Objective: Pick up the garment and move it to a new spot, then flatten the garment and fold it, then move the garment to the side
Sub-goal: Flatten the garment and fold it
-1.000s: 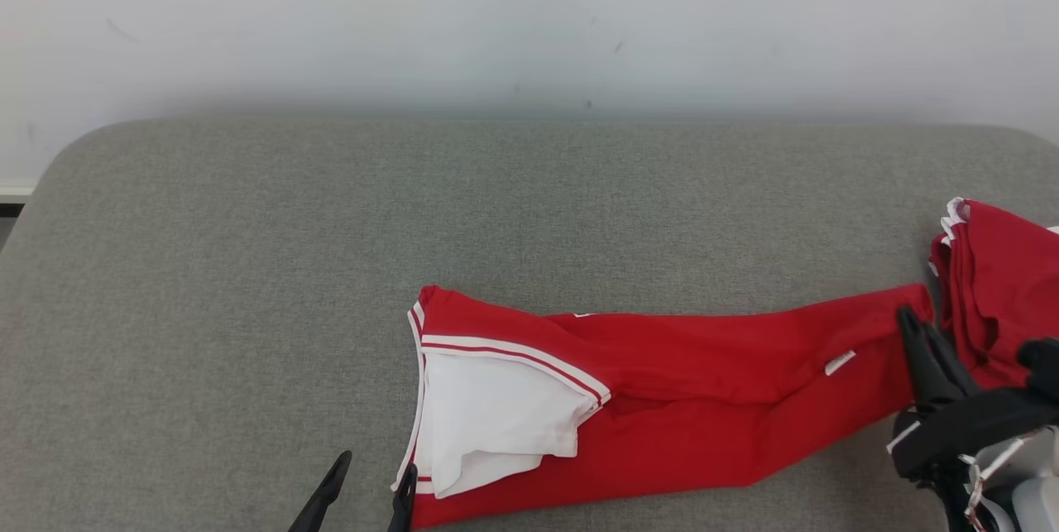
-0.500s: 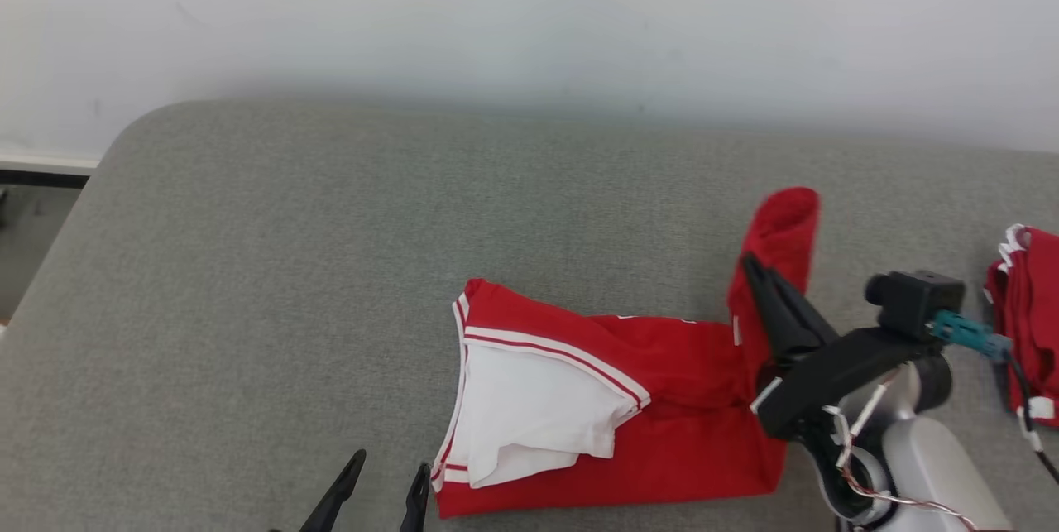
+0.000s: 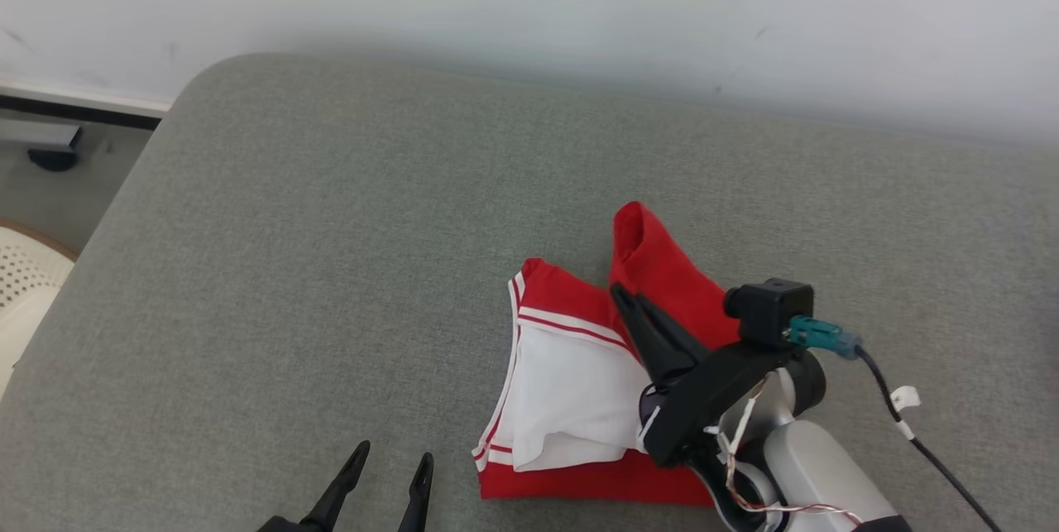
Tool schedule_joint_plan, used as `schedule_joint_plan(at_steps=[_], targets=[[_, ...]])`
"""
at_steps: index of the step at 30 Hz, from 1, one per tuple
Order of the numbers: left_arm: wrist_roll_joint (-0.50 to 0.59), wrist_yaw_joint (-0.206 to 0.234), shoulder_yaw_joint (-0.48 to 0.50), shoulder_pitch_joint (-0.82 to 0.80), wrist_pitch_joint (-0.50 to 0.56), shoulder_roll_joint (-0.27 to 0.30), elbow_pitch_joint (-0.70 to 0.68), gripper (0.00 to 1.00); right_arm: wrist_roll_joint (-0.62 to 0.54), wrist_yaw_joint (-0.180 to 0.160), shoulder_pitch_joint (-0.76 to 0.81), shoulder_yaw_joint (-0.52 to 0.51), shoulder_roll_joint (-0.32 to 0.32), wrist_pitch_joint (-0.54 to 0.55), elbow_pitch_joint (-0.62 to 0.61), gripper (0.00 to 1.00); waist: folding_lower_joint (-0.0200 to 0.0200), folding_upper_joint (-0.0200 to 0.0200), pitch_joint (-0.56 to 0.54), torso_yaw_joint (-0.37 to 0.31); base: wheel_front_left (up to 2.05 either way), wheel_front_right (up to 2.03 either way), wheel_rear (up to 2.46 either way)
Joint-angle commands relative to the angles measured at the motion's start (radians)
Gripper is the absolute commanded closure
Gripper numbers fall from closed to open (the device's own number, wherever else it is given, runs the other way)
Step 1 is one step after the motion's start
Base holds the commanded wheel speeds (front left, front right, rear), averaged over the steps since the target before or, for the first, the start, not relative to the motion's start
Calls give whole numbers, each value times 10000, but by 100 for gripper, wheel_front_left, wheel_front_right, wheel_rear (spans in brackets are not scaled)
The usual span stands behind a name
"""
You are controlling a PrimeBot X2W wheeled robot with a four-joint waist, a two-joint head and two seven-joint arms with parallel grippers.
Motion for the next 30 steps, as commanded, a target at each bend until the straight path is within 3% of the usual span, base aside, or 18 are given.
schedule_joint_plan(at_steps=[1, 23, 24, 26, 30], targets=[[17, -47, 19, -141, -70, -88, 41, 0, 105, -27, -96, 167, 71, -140, 137, 100, -1, -1, 184, 214, 0, 0, 0], [125, -403, 185, -306, -170, -384, 499, 0, 1867, -27, -1391, 3025, 208, -1251, 2754, 100, -1, -1, 503, 716, 0, 0, 0], [126, -408, 194, -298, -174, -388, 510, 0, 2001, -27, -1430, 3108, 208, -1291, 2822, 77, -1, -1, 496, 704, 0, 0, 0], [117, -404, 227, -267, -178, -388, 533, 0, 2258, -27, -1484, 3248, 210, -1431, 2880, 0, -1, -1, 476, 659, 0, 0, 0], [113, -313, 286, -168, -178, -359, 527, 0, 2647, -27, -1678, 3478, 201, -1668, 2845, 0, -1, -1, 383, 384, 0, 0, 0]])
